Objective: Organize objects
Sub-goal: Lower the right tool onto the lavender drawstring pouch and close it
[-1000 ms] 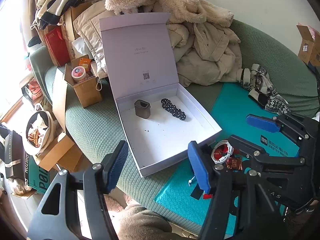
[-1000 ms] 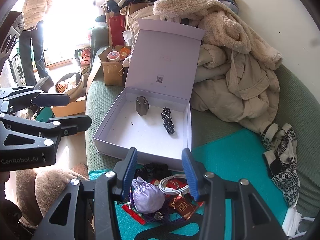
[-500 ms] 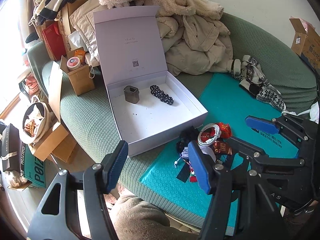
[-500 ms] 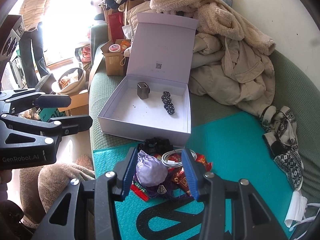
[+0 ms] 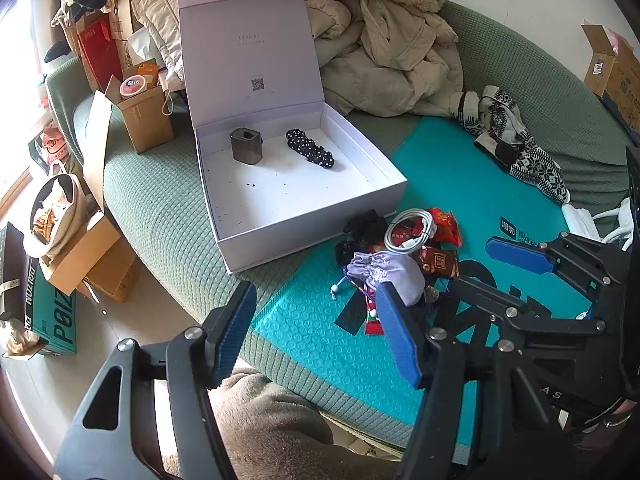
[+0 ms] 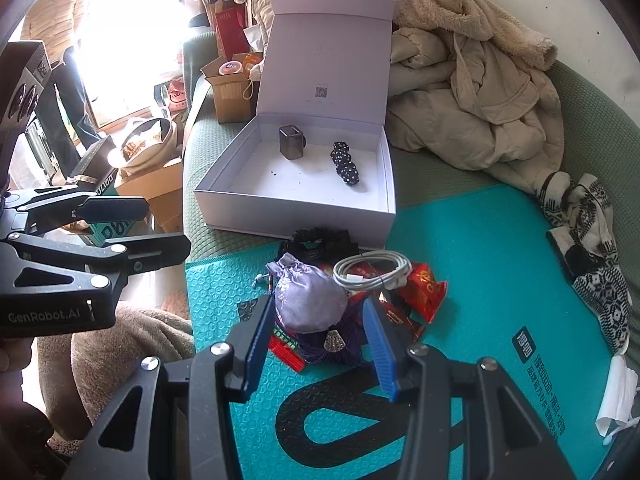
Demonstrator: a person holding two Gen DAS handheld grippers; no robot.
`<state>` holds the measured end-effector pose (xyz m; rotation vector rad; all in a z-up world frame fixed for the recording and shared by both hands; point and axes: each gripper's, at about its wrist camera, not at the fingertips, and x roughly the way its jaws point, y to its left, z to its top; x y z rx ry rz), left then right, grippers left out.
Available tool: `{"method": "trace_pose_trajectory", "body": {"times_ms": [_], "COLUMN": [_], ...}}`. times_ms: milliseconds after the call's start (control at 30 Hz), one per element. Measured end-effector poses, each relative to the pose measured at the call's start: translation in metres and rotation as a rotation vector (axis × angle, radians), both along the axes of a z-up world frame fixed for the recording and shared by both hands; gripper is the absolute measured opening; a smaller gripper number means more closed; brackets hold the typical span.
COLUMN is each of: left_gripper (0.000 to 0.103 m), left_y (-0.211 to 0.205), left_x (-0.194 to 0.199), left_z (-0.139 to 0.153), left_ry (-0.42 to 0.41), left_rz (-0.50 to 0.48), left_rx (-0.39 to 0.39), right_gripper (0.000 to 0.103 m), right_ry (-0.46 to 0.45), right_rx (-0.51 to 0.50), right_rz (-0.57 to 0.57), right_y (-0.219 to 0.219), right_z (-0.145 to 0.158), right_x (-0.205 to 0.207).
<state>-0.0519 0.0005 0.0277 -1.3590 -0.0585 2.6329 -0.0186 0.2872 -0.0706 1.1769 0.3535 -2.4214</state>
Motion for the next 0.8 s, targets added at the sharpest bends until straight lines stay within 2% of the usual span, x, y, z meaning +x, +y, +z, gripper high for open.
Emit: {"method": "trace_pose_trajectory", "body": {"times_ms": [367,533,700,800], "left_gripper": [0.061,0.061,0.060,0.060], "left_y": [-0.001,-0.003,-0.007,-0.010], "left_x": [-0.016,-0.026,-0.037,-0.043], "left_z": [-0.041,-0.057,-0.073,-0.079], "left_ry": [-0.064,-0.080,-0.109,-0.122], "left_rz": [-0.008,-0.021,-0.024,-0.023], "left_rx": [0.010,0.003,0.020,0.022], "right_gripper": [0.046,0.054,0.055,0.060], "right_ry": [-0.079,-0.111,-0.138,-0.150], "right_rx": [-0.026,-0.030,-0.033,-0.042], "right_rz": [0.002,-0.002,-0.012,-0.010], "right_y": [-0.005,-0.009,-0.010,-0.012], "right_z": [-0.036,-0.049,-0.062,-0.067], "right_x": [-0.019,-0.030,-0.041,-0.047]}}
